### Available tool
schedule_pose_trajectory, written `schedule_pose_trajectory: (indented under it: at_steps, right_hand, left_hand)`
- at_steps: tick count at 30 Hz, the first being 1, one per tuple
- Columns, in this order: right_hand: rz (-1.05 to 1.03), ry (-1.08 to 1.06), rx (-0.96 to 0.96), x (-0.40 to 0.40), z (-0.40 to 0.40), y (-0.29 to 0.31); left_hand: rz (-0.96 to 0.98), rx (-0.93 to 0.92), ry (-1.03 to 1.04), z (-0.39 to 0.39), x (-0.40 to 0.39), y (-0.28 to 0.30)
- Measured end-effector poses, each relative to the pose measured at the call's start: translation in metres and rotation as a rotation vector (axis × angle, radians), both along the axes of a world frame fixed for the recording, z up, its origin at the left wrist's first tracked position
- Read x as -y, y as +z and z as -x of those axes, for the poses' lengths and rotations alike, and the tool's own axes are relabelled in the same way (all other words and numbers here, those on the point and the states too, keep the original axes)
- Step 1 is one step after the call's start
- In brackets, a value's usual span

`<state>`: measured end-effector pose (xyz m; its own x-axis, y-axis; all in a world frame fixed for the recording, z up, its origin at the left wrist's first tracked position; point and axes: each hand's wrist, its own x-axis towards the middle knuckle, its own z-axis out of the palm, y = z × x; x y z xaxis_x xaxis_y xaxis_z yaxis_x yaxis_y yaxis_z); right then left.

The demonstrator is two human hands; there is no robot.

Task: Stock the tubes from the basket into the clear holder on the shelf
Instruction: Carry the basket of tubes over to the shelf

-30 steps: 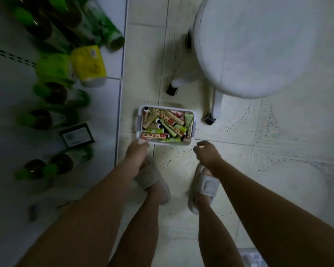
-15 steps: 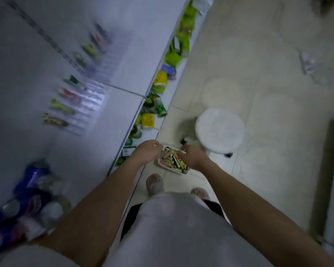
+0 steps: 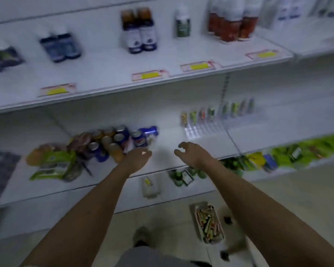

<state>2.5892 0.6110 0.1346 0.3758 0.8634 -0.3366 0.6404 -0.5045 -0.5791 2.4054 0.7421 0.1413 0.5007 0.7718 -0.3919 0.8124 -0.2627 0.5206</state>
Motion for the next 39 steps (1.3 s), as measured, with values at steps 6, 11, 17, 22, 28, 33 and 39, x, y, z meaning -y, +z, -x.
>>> schedule_pose_trajectory:
  at_steps: [6, 11, 17, 22, 28, 33, 39]
  right_hand:
    - [-0.138, 0.42, 0.084, -0.097, 0.133, 0.062]
    - [-0.227, 0.714, 0.122, -0.155, 0.265, 0.113]
    - [-0.346, 0.908, 0.208, -0.21, 0.43, 0.182]
    - [-0.456, 1.03, 0.197, -0.246, 0.558, 0.235]
    - [-0.563, 1.109, 0.157, -0.289, 0.693, 0.264]
    - [-0.58, 1.228, 0.174, -0.326, 0.785, 0.267]
    - [-0.605, 1.375, 0.097, -0.384, 0.913, 0.268]
  left_hand:
    - [-0.101, 0.048, 0.282, 0.151, -0.027, 0.06]
    - [-0.2, -0.047, 0.543, 0.288, -0.031, 0.1]
    - [-0.323, -0.144, 0.765, 0.455, -0.047, 0.157]
    - [-0.432, -0.182, 0.851, 0.577, -0.068, 0.212]
    - [-0.526, -0.268, 0.967, 0.693, -0.086, 0.253]
    - [-0.534, -0.338, 1.035, 0.77, -0.091, 0.261]
    - [-0.543, -0.44, 1.209, 0.878, -0.108, 0.257]
